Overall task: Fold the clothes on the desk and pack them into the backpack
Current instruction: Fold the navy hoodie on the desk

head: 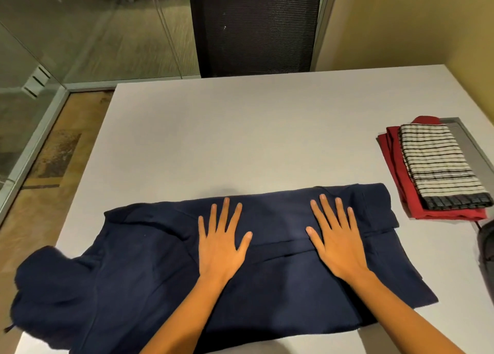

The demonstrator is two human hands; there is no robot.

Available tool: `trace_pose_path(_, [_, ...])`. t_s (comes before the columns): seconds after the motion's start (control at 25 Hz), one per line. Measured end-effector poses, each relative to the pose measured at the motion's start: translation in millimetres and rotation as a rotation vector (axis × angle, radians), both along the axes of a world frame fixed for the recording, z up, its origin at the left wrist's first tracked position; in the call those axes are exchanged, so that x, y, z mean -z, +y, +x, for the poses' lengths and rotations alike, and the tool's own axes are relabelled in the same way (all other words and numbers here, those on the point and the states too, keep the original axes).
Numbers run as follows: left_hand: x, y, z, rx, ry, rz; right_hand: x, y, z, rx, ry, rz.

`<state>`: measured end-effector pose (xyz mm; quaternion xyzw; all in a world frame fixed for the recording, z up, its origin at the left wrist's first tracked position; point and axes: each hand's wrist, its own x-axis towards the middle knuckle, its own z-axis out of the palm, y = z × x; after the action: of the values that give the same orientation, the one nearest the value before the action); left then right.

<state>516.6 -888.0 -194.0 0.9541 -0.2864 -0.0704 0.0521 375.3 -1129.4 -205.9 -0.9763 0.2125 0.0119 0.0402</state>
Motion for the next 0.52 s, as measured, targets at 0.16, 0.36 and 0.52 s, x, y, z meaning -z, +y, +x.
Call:
trace_pose_path(0.16, [8,1,-2,-0.006,-0.049,0.026,-11,9,-6,0.215,-0.084,0.053])
trace_pose_path(0.36, [8,-2,-3,-0.009,-0.075,0.027,-15,71,50,-0.148,-0.110,0.133])
trace_pose_path(0.52, [7,-2,-3,-0.013,-0.069,0.030,0,38,65,-0.291,-0.019,-0.034])
